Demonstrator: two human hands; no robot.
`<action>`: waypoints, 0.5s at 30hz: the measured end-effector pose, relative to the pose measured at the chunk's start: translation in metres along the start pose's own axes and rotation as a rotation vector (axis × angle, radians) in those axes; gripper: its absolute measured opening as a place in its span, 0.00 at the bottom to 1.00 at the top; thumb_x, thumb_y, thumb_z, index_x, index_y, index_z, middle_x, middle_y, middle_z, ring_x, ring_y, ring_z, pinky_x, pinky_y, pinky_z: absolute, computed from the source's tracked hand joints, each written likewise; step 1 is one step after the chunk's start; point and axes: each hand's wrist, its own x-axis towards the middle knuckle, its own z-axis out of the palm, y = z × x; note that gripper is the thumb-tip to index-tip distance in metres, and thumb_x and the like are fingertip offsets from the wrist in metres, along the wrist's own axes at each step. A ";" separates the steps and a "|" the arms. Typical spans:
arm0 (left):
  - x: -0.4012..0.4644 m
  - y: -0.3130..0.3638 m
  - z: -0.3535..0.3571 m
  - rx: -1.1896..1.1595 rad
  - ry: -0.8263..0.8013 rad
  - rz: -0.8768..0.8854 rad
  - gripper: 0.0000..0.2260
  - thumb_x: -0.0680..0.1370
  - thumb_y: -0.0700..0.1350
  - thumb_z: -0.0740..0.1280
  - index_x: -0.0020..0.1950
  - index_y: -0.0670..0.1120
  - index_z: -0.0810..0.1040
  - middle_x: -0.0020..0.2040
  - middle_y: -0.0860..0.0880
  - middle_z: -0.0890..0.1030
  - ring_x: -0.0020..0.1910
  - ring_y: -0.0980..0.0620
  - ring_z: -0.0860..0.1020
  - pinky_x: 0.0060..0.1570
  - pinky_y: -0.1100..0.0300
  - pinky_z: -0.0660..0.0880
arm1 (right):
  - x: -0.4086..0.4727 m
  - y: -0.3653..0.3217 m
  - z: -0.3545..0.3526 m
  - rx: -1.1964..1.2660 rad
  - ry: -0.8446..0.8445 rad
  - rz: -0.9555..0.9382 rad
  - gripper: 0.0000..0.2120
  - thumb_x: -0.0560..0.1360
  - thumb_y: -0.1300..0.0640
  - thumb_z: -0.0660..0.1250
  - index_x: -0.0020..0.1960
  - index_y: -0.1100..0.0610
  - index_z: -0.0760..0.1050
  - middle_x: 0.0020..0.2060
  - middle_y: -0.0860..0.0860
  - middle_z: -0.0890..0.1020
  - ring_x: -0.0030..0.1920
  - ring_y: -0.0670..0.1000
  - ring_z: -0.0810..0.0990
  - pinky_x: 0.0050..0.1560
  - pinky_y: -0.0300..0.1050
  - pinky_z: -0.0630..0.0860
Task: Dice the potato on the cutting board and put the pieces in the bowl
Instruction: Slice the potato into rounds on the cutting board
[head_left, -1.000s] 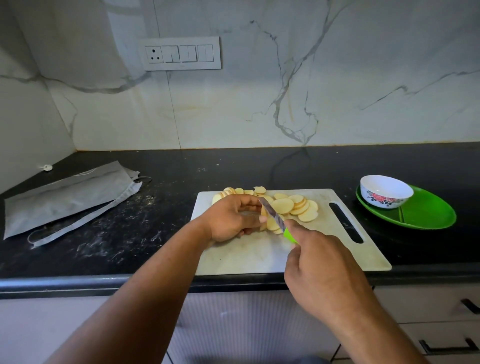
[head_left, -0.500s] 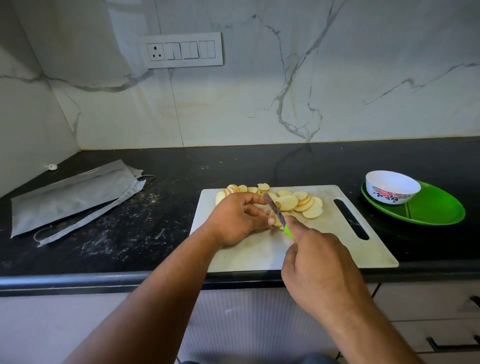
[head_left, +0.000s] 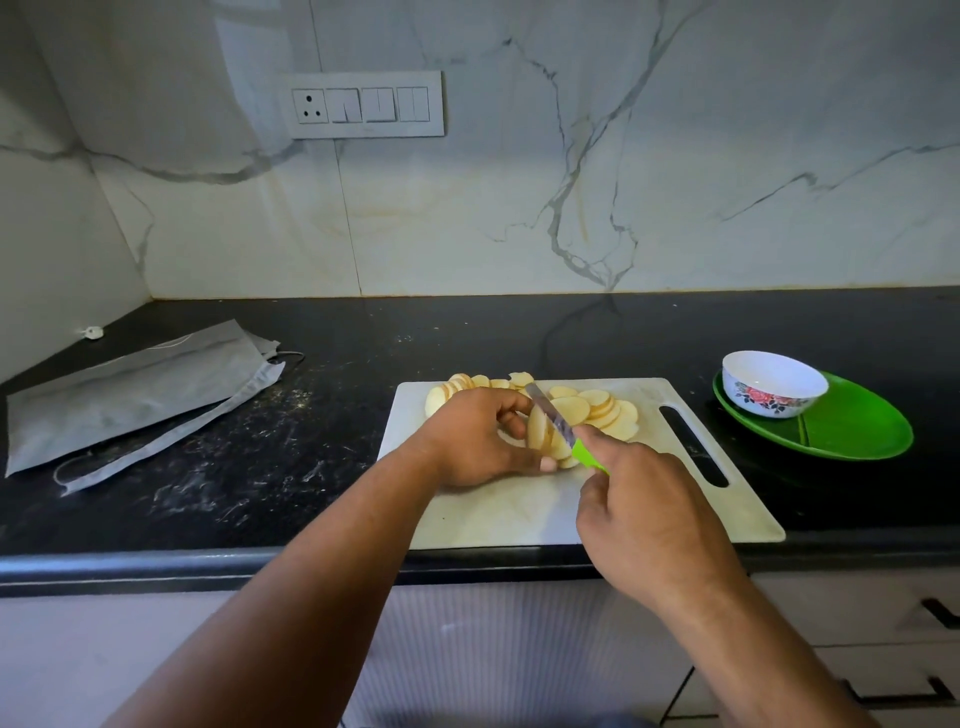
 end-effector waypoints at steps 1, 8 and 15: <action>-0.001 0.000 0.000 -0.027 0.027 -0.016 0.21 0.66 0.59 0.83 0.55 0.55 0.84 0.47 0.57 0.84 0.47 0.60 0.81 0.48 0.65 0.77 | 0.000 0.000 -0.001 0.014 0.000 -0.001 0.24 0.81 0.55 0.59 0.77 0.46 0.63 0.41 0.44 0.80 0.29 0.40 0.67 0.23 0.28 0.63; -0.021 0.001 0.003 0.047 0.187 -0.085 0.22 0.64 0.67 0.79 0.48 0.53 0.85 0.42 0.55 0.83 0.44 0.58 0.80 0.43 0.61 0.78 | -0.002 -0.006 0.006 0.068 0.015 -0.040 0.25 0.81 0.54 0.59 0.77 0.45 0.61 0.43 0.43 0.80 0.33 0.40 0.72 0.27 0.30 0.63; -0.026 -0.004 0.001 -0.076 0.232 -0.091 0.31 0.60 0.62 0.84 0.60 0.55 0.84 0.51 0.61 0.85 0.40 0.63 0.81 0.53 0.58 0.82 | 0.000 -0.011 0.019 0.049 0.016 -0.060 0.25 0.81 0.54 0.59 0.77 0.46 0.61 0.55 0.43 0.81 0.49 0.43 0.79 0.41 0.30 0.71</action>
